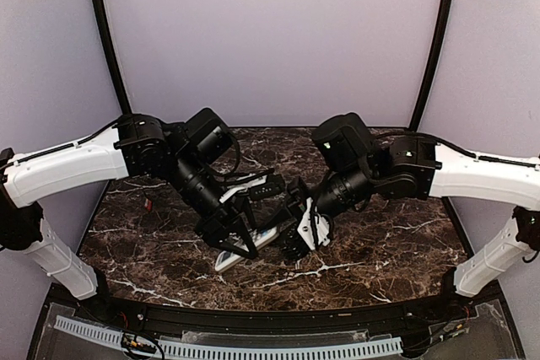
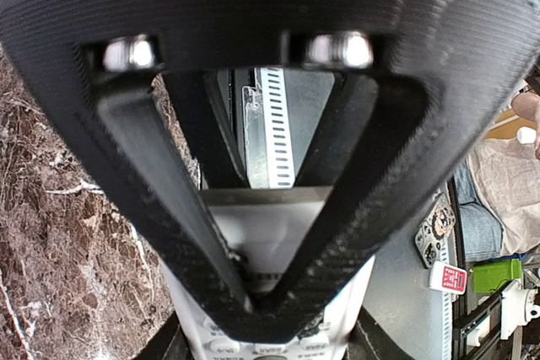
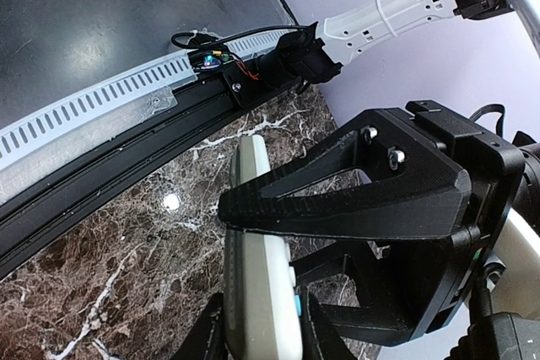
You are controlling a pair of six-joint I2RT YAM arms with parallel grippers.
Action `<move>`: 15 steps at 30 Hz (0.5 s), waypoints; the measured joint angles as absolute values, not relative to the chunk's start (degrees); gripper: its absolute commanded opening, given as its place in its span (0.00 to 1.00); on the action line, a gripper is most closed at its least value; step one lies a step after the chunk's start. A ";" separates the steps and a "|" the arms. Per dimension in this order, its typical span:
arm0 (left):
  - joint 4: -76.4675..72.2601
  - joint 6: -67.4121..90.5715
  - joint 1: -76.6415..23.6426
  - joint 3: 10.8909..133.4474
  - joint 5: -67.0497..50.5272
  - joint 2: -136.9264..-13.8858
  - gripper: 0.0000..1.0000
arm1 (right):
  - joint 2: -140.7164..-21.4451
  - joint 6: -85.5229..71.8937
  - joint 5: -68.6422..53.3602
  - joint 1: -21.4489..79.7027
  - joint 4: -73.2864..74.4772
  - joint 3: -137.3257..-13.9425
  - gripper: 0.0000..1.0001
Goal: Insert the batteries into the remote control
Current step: Pass from the left arm to the right
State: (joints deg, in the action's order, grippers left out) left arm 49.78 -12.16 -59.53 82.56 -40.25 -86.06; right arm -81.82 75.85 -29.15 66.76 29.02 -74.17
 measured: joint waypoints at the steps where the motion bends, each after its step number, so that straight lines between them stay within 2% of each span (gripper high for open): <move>1: 49.82 -12.05 -59.53 82.56 -40.38 -86.06 0.10 | -81.82 75.85 -29.30 66.76 28.97 -74.17 0.00; 2: 49.82 -11.99 -59.55 82.56 -40.49 -86.06 0.26 | -81.80 75.83 -29.36 66.76 28.93 -74.13 0.00; 3: 49.82 -11.92 -59.55 82.56 -40.56 -86.06 0.36 | -81.76 75.79 -29.41 66.76 28.93 -74.11 0.00; 4: 49.80 -11.84 -59.55 82.56 -40.62 -86.06 0.54 | -81.71 75.75 -29.47 66.76 28.88 -74.04 0.00; 5: 49.76 -11.77 -59.55 82.56 -40.66 -86.06 0.61 | -81.52 75.59 -29.52 66.76 28.71 -73.82 0.00; 6: 49.60 -11.68 -59.55 82.56 -40.66 -86.06 0.72 | -81.36 75.40 -29.52 66.76 28.60 -73.65 0.00; 8: 48.62 -11.79 -59.55 82.56 -39.62 -85.97 0.84 | -80.86 73.23 -29.41 66.76 28.38 -72.99 0.00; 10: 47.37 -12.01 -59.64 82.56 -38.59 -85.73 0.92 | -80.66 70.96 -29.10 66.76 28.25 -72.55 0.00; 15: 45.39 -12.27 -59.64 82.24 -34.63 -83.35 0.99 | -80.31 64.55 -28.51 65.91 27.75 -71.85 0.00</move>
State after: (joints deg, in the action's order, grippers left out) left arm 45.39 -12.27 -59.64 82.24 -34.63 -83.35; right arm -80.31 64.55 -28.51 65.91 27.75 -71.85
